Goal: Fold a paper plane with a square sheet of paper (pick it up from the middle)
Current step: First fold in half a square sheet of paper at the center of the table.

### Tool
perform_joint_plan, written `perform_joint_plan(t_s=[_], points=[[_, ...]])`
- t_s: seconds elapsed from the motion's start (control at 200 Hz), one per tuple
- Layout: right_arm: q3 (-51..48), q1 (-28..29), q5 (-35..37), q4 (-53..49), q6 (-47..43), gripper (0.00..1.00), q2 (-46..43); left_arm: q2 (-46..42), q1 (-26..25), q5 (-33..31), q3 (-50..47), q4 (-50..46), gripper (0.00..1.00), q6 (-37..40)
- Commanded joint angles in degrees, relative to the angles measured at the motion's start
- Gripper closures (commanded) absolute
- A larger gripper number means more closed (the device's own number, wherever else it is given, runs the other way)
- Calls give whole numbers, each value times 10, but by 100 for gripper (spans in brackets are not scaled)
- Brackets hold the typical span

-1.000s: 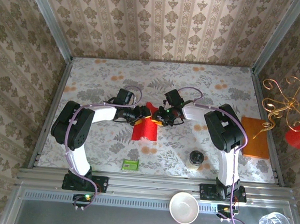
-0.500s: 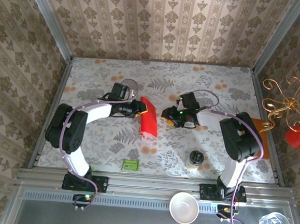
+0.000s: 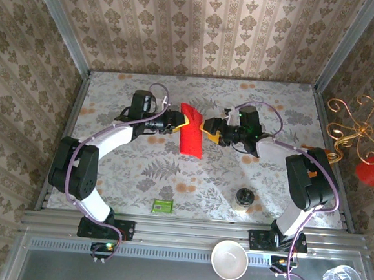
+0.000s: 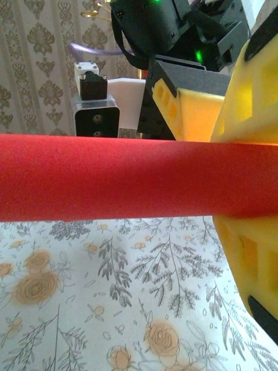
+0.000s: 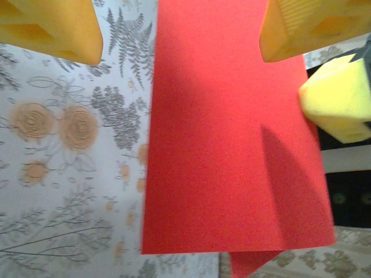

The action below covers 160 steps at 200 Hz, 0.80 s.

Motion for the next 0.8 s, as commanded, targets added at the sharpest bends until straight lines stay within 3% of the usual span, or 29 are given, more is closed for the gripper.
perform_joint_plan(t_s=[0.0, 0.295, 0.795], points=[[-3, 6, -50, 56, 26, 28, 10, 5, 0, 35, 13, 29, 67, -21], [4, 14, -81, 85, 46, 29, 33, 24, 1, 40, 6, 61, 67, -43], [-13, 8, -53, 77, 40, 48, 4, 36, 17, 5, -3, 3, 68, -12]])
